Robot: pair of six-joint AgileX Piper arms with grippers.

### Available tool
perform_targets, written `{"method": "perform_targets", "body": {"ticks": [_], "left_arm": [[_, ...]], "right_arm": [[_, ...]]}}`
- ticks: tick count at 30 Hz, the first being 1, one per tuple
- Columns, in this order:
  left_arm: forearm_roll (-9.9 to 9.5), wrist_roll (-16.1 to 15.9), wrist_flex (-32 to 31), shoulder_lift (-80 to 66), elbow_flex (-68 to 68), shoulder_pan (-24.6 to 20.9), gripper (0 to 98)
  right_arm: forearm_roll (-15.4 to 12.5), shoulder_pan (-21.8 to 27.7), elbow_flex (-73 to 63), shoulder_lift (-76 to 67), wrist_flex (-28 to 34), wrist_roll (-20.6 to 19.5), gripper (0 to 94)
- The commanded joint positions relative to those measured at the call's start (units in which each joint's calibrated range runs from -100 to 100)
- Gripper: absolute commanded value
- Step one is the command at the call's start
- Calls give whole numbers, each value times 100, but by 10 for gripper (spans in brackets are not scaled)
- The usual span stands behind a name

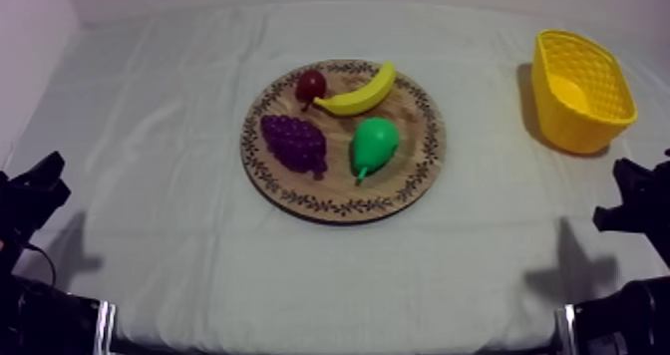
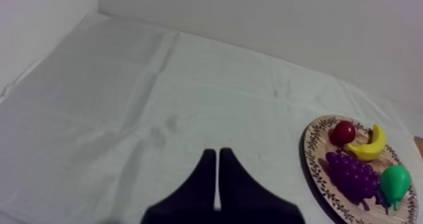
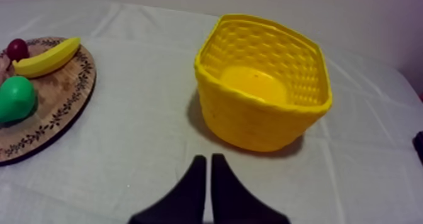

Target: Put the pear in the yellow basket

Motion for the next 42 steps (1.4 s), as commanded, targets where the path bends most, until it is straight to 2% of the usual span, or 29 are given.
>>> {"method": "perform_targets", "body": {"ticks": [1,8,12,15,21,32,37,42], "left_arm": [[1,2,-1,0,3,-1,1],[1,2,-1,0,3,-1,1],[1,2,-1,0,3,-1,1],[1,2,-1,0,3,-1,1],[1,2,-1,0,3,-1,1],[1,2,-1,0,3,-1,1],[1,2,-1,0,3,-1,1],[1,2,-1,0,3,-1,1]], "right_arm": [[-47,1,1,43,29,-9,4],[-4,-51,-602,1058,-318,-348,5],[-48,-39,-1373,1698,-226,-488,5],[-180,-60,-1997,2162,-59,-425,5],[-440,-174,-3519,3188,743,-358,5],[-1045,-259,-6134,5093,2673,-350,5],[-1260,-401,-6846,5885,3115,-418,5],[-1244,-830,-7412,6593,3394,-751,5]]}}
